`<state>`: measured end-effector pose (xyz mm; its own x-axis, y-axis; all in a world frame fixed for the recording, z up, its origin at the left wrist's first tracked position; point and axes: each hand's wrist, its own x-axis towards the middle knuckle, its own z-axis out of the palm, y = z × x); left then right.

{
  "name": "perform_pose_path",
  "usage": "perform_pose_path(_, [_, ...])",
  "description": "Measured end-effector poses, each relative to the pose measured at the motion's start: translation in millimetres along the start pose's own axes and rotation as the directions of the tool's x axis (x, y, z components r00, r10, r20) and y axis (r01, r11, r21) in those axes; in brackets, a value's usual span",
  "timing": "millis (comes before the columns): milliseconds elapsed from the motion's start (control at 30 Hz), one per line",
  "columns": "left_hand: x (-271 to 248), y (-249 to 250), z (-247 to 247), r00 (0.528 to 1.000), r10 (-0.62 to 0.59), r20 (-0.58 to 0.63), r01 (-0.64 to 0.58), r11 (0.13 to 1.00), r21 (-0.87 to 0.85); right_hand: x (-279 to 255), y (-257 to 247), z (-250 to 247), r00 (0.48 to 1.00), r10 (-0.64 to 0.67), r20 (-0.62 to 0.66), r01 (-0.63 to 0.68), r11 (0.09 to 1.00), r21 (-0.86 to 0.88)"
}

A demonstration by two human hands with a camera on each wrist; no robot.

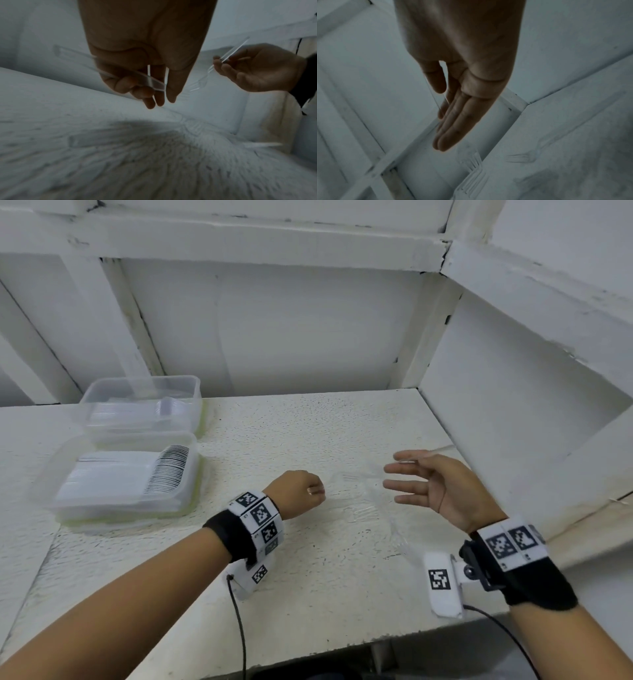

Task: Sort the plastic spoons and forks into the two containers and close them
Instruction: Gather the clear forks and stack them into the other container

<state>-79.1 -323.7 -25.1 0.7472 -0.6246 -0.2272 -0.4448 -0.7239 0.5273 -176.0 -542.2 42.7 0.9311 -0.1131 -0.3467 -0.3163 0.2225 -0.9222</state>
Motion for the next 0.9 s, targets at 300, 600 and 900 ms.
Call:
perform_pose_path(300, [17.2,1.4,9.6,0.982,-0.060,0.178,0.037,0.990,0.134,7.2,20.6,-17.5,0.993,-0.003,-0.120,0.013,0.996,0.085])
perform_pose_path(600, [1.4,-21.0,-15.7,0.982,-0.170,0.078,0.179,0.975,-0.132,48.1,21.4,-39.3,0.934,-0.193,-0.300,-0.095,0.676,-0.731])
perform_pose_path(900, [-8.0,-14.4,-8.3,0.981,-0.178,0.080,0.188,0.972,-0.142,82.0,38.0,-27.9,0.980,-0.029,-0.196,-0.198,-0.083,-0.977])
